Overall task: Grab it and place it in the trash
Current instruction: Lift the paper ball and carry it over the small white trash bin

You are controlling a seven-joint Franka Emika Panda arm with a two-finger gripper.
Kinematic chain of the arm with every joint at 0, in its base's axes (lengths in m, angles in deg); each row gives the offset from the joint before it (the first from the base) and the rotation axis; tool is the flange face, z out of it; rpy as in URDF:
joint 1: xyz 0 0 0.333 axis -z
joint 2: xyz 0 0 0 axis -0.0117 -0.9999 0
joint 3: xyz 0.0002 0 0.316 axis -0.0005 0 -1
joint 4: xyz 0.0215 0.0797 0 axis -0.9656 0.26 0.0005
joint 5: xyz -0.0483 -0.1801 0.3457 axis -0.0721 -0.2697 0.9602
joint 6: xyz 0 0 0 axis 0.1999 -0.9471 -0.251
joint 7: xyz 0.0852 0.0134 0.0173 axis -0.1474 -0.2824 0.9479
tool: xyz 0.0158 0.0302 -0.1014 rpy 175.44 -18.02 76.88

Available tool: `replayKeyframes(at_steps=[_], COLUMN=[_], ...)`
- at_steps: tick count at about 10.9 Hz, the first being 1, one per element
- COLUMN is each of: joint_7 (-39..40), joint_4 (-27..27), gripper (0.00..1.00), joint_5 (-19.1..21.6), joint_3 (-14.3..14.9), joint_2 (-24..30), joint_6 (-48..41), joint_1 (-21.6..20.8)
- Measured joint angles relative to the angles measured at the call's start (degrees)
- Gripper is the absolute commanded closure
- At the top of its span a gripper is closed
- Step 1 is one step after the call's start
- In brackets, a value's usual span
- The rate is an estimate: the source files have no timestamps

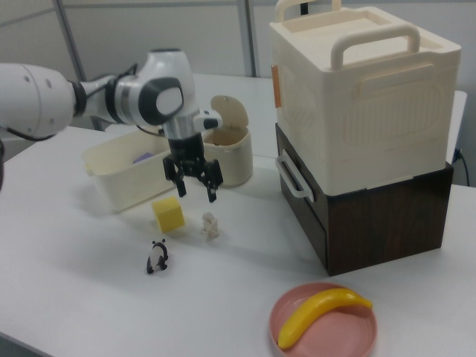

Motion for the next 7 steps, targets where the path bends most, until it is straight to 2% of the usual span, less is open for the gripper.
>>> replayKeyframes(at_steps=[1, 2, 5, 6, 7], joint_7=[0.0, 0.0, 0.2, 1.5, 3.1], joint_4=[0.0, 0.0, 0.0, 0.0, -0.1], gripper=[0.08, 0.14, 0.85, 1.00, 1.00], joint_5=[0.0, -0.2, -0.5, -0.6, -0.6], joint_3=[0.0, 0.0, 0.0, 0.0, 0.0], joint_2=[-1.9, -3.6, -6.6, -6.8, -6.8], joint_6=[1.5, 2.9, 5.3, 5.4, 5.4], joint_1=[0.0, 0.1, 0.4, 0.5, 0.6])
